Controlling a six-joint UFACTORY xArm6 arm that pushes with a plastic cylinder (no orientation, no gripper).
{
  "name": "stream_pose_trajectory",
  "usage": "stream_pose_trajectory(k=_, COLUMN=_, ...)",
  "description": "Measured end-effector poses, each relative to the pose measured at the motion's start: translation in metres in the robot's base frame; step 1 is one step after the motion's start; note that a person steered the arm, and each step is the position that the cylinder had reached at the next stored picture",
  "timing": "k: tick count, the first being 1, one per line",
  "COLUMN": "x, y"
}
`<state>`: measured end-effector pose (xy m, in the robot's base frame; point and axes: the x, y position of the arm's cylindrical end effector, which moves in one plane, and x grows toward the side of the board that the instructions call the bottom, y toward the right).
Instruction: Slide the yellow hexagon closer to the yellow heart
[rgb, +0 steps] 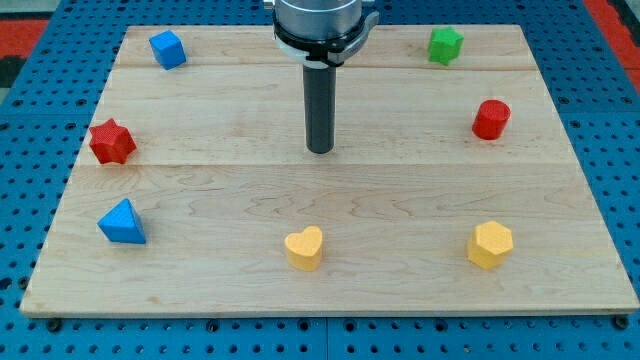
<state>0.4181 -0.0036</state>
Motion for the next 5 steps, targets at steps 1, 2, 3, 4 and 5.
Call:
stream_pose_trajectory(k=1, x=0.000, y=0.000)
stream_pose_trajectory(k=2, x=-0.004, y=0.000)
stream_pose_trajectory(k=3, x=-0.004, y=0.000)
stream_pose_trajectory(k=4, x=-0.002, y=0.000)
stream_pose_trajectory(k=5, x=0.007, y=0.067)
